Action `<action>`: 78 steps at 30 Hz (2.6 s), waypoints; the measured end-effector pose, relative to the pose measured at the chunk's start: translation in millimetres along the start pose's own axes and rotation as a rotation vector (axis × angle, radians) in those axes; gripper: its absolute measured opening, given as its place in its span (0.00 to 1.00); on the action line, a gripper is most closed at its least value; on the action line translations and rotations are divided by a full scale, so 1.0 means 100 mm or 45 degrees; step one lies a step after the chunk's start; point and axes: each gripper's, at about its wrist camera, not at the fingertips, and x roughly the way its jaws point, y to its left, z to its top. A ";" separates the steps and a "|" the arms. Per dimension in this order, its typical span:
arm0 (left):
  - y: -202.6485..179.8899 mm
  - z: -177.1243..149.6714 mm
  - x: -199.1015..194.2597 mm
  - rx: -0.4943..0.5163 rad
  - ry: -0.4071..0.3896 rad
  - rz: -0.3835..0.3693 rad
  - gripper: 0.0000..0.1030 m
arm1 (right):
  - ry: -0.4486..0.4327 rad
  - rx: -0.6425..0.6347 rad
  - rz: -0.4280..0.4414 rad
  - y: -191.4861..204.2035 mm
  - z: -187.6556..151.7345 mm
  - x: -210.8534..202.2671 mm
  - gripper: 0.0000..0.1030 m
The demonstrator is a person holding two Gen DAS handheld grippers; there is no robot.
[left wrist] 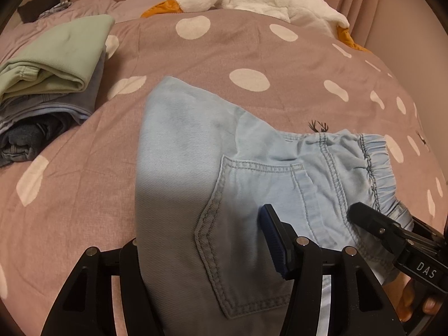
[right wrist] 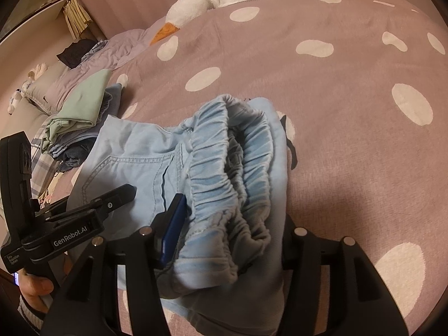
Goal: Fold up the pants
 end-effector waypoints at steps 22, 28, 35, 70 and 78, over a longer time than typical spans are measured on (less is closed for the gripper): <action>0.04 -0.03 0.01 0.002 0.005 0.011 0.64 | 0.001 0.037 -0.022 -0.03 -0.03 -0.01 0.59; 0.03 -0.03 0.01 0.004 0.006 0.013 0.65 | 0.010 0.035 -0.045 -0.05 -0.06 -0.05 0.61; 0.01 -0.10 -0.04 0.015 0.020 0.007 0.66 | 0.032 0.026 -0.059 -0.05 -0.15 -0.10 0.62; 0.03 -0.52 -0.31 -0.045 0.046 0.038 0.75 | 0.048 0.035 -0.098 -0.04 -0.46 -0.29 0.65; 0.06 -0.52 -0.30 -0.066 0.049 0.040 0.79 | 0.054 0.027 -0.115 -0.01 -0.47 -0.30 0.65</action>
